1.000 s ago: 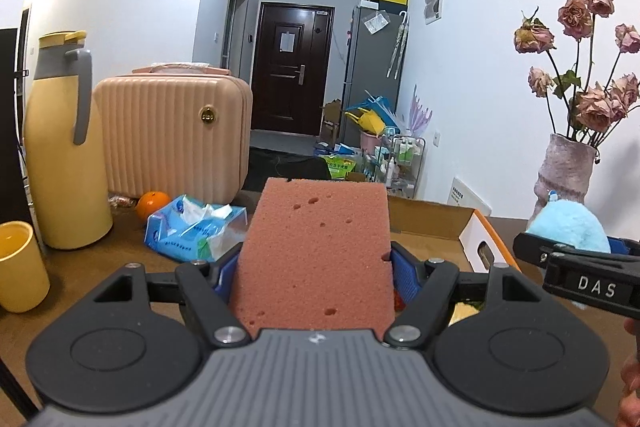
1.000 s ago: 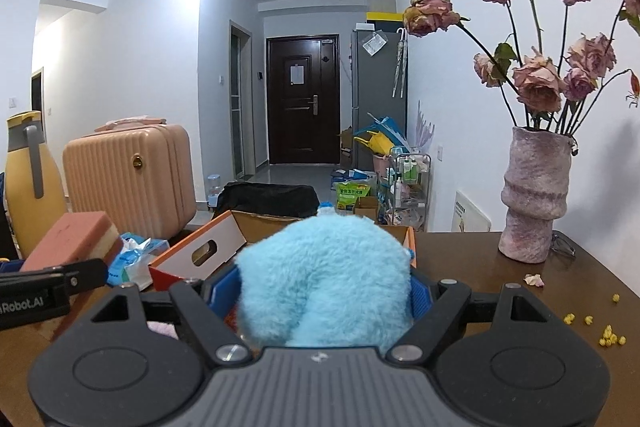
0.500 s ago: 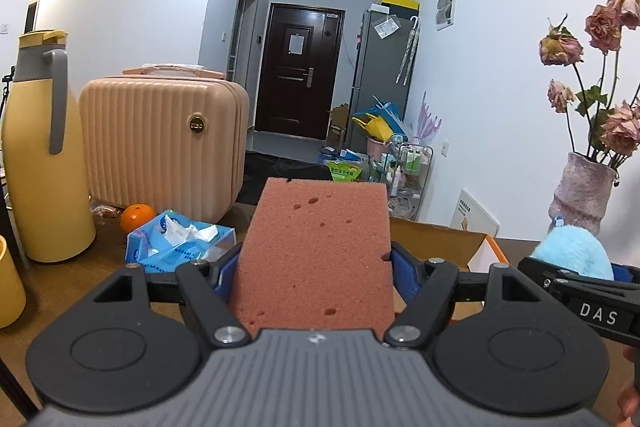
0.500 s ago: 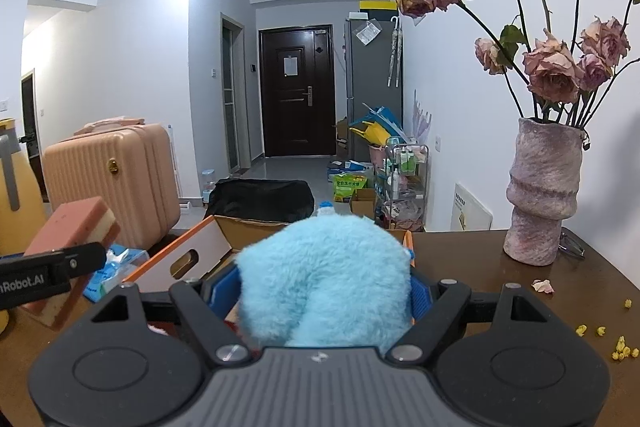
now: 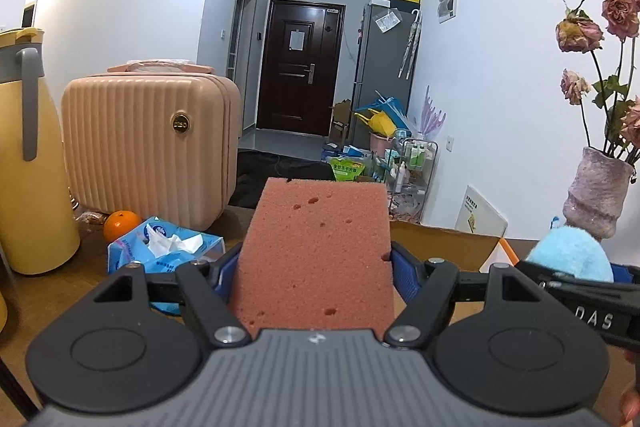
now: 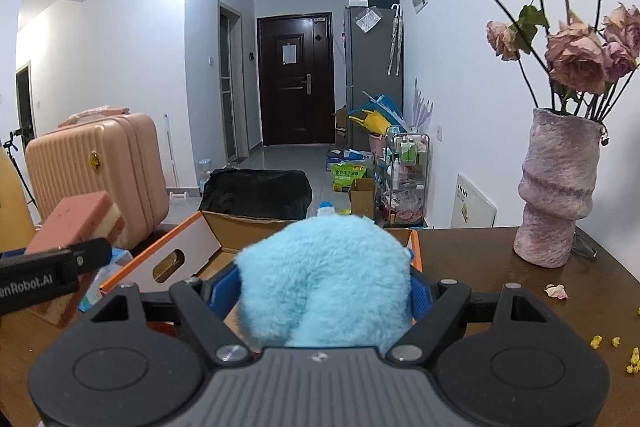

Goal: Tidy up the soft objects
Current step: 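Carry the pink sponge and blue ball over the open cardboard box with both tools, then open the left tool dropping the sponge into the box while the right tool releases the ball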

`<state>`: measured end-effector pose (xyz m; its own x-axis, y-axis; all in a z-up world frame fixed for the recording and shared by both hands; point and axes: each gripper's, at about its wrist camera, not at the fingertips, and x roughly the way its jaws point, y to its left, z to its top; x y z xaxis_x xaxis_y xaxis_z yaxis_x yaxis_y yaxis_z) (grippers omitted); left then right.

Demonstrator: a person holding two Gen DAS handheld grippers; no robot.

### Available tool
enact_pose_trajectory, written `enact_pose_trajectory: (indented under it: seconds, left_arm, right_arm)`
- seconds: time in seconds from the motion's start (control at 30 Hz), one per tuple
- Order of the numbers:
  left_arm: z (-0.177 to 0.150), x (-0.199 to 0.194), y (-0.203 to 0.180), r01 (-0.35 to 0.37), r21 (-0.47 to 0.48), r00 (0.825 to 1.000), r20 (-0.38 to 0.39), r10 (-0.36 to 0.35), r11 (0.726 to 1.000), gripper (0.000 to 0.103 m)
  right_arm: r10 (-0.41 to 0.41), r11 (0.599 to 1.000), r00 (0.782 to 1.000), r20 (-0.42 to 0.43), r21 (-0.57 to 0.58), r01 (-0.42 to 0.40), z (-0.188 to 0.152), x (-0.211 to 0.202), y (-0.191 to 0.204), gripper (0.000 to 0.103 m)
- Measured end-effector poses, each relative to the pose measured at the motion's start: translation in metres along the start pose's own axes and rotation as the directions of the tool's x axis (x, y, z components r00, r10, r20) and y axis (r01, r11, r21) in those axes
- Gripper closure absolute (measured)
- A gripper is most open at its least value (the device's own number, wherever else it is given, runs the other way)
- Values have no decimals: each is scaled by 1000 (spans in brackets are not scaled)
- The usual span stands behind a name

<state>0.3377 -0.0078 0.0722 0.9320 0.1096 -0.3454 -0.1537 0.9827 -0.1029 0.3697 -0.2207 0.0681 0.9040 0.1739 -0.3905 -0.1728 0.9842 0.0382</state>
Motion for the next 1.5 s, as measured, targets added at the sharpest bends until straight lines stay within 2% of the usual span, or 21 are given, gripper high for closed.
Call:
enact_pose_trajectory:
  seconds: [0.73, 1.13, 1.3, 1.5]
  left_arm:
    - [5, 69, -10, -33, 48, 999, -38, 35, 998, 29]
    - [-4, 108, -11, -68, 83, 997, -43, 72, 994, 29]
    - [-15, 118, -9, -82, 85, 995, -55, 87, 993, 28]
    - [-21, 119, -6, -75, 76, 996, -34, 77, 994, 28]
  right_arm:
    - [-40, 998, 995, -95, -52, 35, 2, 67, 5, 23]
    - [-66, 996, 986, -150, -77, 54, -12, 103, 9, 22]
    - [-84, 993, 988, -132, -96, 72, -18, 104, 14, 22]
    - [-97, 992, 985, -142, -91, 84, -22, 106, 14, 22]
